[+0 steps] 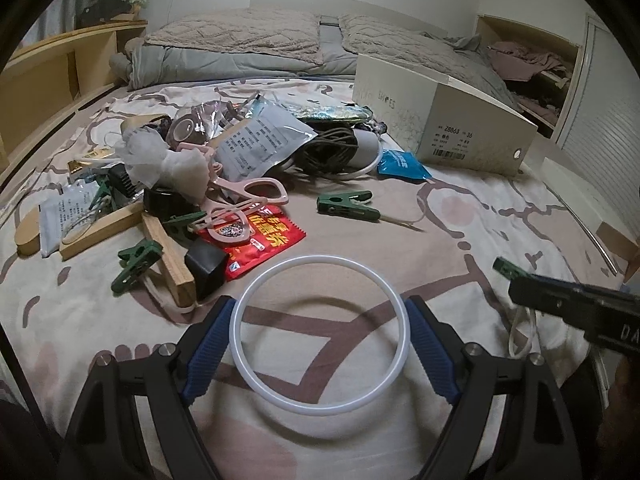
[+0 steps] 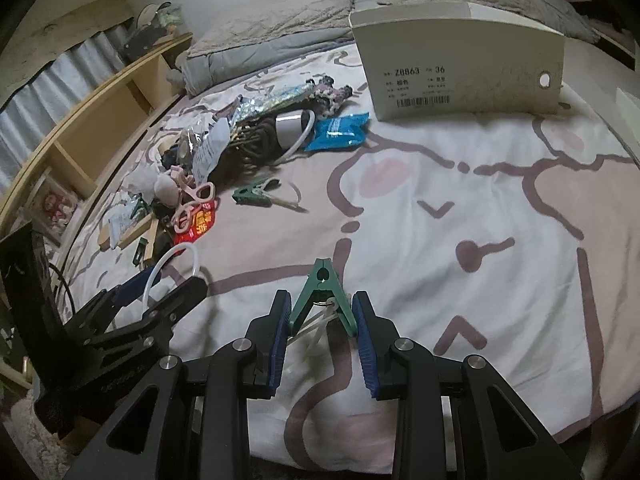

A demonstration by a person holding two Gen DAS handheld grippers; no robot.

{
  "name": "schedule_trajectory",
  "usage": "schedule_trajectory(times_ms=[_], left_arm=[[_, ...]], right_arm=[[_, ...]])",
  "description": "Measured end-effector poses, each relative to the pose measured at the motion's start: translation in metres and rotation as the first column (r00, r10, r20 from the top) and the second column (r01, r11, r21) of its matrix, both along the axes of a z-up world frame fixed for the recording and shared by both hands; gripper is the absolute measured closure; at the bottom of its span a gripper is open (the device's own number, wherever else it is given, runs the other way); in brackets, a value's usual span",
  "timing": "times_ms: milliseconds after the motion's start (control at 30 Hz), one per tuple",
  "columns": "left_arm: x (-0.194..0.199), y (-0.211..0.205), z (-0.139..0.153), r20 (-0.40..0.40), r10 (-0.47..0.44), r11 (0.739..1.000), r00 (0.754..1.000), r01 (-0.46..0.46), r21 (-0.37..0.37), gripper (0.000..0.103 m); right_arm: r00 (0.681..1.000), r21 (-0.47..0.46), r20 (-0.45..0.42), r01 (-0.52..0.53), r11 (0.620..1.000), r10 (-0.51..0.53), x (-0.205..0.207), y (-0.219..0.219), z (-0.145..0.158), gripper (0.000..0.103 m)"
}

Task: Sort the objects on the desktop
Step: 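Carry the white ring and green clothespin over the white shoebox with both tools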

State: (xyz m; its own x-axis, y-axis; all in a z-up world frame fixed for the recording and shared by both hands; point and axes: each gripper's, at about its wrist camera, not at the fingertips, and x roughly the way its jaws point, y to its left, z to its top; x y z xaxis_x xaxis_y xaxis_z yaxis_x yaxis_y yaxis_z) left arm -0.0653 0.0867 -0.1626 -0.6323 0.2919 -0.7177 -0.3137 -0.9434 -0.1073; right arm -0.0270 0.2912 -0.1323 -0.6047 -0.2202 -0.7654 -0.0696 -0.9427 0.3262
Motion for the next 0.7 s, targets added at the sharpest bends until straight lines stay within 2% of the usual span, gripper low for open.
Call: schedule_trajectory(times_ms=[367,700], left_arm=[[-0.007,0.002,0.016,-0.005,0.015,1.0,1.0,-0.015,0.013,0.018],[-0.021,0.023,0.044,-0.062,-0.01,1.0,0.998,0.012,0.027,0.018]], right_arm=[[0.998,0.019,-0.067,-0.001,1.0,0.002,-0.01,0.012,0.02,0.071],[0.989,0.041,-0.144,0.012,0.999,-0.005,-0.014,0.034,0.044,0.071]])
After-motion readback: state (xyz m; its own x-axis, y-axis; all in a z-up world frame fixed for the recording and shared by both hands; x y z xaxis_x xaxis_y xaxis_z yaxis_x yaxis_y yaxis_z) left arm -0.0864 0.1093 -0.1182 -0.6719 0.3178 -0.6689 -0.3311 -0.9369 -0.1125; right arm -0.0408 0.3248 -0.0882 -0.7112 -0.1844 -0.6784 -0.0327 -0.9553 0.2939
